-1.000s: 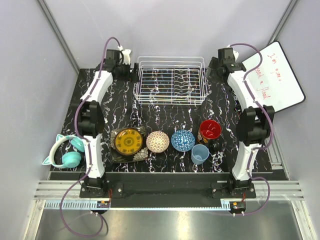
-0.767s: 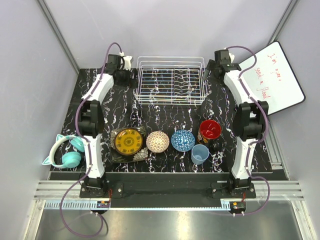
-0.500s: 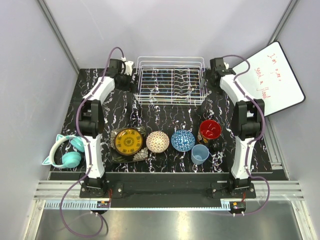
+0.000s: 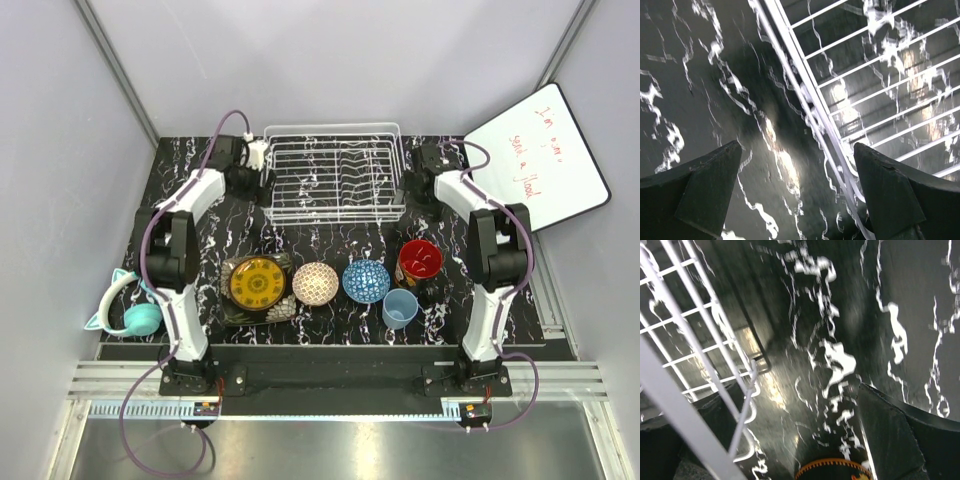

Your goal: Load the mixed dishes into the dish rack

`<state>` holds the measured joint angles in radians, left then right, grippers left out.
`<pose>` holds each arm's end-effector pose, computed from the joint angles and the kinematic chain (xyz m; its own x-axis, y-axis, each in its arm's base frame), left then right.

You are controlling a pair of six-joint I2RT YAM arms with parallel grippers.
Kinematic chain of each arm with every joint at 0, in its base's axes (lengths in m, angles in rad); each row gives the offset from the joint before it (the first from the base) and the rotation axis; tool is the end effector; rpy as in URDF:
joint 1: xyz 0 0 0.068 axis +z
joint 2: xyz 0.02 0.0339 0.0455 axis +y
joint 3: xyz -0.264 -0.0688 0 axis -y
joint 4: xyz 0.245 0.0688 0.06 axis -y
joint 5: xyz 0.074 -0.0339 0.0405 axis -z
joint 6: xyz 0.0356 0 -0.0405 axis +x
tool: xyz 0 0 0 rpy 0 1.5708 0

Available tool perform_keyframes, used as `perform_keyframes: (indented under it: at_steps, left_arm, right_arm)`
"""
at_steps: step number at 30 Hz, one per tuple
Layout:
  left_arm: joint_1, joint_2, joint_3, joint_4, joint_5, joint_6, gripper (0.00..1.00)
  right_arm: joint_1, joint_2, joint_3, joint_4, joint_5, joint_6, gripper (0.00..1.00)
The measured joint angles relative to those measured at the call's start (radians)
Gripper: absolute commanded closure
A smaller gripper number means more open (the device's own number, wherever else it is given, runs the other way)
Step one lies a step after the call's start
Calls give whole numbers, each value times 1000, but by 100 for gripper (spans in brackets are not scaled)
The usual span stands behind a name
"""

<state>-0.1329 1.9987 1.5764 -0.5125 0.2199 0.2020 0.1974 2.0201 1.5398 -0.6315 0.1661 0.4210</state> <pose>0.4373 -0.0663 0.2205 -0.7295 0.2951 -0.6171 0.4125 0.9094 -0.0527 0.4209 0.0782 0.1935 -0.8520 0.2406 -0.4649 0.2483 0.9676 0.0458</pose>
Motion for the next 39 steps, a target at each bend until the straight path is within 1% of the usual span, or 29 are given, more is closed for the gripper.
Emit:
perform_keyframes:
  at_steps: [4, 12, 22, 30, 34, 39]
  left_arm:
    - [-2, -68, -98, 5, -1, 19, 1]
    - [-2, -137, -206, 14, -11, 35, 1]
    - [-3, -148, -217, 14, -18, 38, 1]
    - [-5, -148, -200, 11, -26, 38, 1]
    - [-8, -148, -188, 14, -24, 37, 1]
    - [-11, -169, -219, 18, -22, 32, 1]
  right_arm:
    - [10, -60, -79, 8, -8, 12, 0]
    - [32, -176, -187, 17, -13, 36, 0]
    - [52, -219, -240, 42, -12, 71, 0]
    - [91, -323, -343, 35, -10, 84, 0]
    - [94, -326, -332, 14, 10, 70, 0]
    - [94, -295, -227, -4, 17, 54, 0]
